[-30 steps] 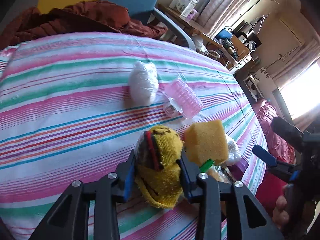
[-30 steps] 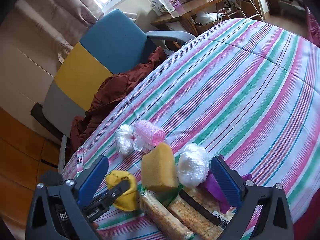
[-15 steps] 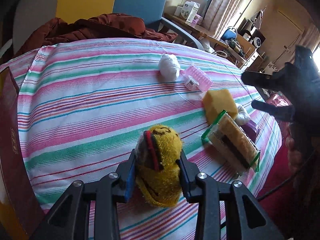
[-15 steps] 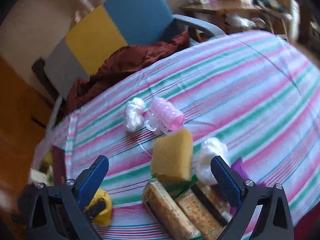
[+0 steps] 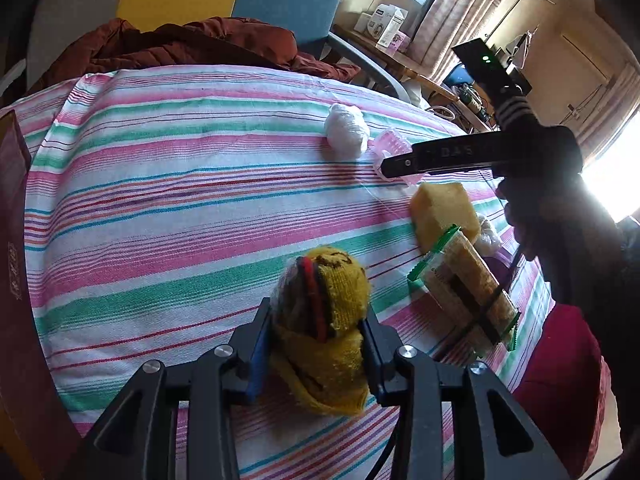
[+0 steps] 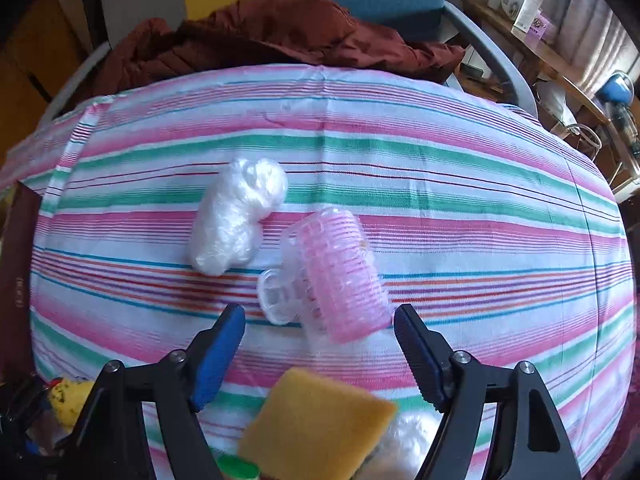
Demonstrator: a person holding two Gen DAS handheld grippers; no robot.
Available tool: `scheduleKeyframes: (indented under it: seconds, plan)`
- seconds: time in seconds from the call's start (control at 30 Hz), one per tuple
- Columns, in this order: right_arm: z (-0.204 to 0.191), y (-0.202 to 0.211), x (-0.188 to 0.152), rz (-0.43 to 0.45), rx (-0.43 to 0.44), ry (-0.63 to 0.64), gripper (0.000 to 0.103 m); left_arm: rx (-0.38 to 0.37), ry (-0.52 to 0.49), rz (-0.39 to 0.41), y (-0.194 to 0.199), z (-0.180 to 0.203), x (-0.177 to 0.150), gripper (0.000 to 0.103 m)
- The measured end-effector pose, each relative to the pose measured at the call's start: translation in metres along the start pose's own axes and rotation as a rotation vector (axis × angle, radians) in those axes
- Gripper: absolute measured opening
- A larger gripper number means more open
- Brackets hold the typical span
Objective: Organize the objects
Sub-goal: 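Grasp the yellow knitted toy with the left gripper while the right gripper grasps the pink hair roller, then carry the yellow toy and pink roller into the gold tray and release them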
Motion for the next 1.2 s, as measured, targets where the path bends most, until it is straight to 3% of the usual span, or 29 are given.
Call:
scheduleKeyframes:
  seconds: [0.07, 0.23, 0.47, 0.67, 0.9, 1.2]
  plan:
    - [0.002, -0.007, 0.002, -0.008, -0.001, -0.010, 0.067, 0.002, -0.003, 0.000, -0.001, 0.001, 0.000, 0.040]
    - [0.009, 0.002, 0.000, 0.032, -0.012, -0.025, 0.059, 0.005, -0.018, 0.008, 0.001, 0.002, -0.001, 0.039]
    - [0.010, 0.059, -0.010, 0.168, 0.008, -0.069, 0.059, 0.018, -0.014, 0.019, 0.019, 0.005, -0.003, 0.035]
    - [-0.018, 0.107, -0.013, 0.268, 0.079, -0.088, 0.059, 0.007, -0.007, 0.082, 0.068, 0.008, -0.010, 0.034]
    - [-0.110, 0.157, -0.020, 0.339, 0.207, 0.000, 0.059, 0.045, 0.041, 0.223, 0.153, -0.020, -0.015, 0.034]
    - [-0.265, 0.171, -0.040, 0.314, 0.366, 0.191, 0.059, 0.214, 0.222, 0.343, 0.236, -0.120, -0.055, 0.034]
Point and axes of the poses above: each gripper's, at about its wrist camera, not at the fingertips, and y roughly against the way its jaws point, z to its right, x to its top, the point moved 10 cm from there along -y, roughly the way its jaws point, and after that the axes turned 5 degrees about -x, right-handed, at the moved point
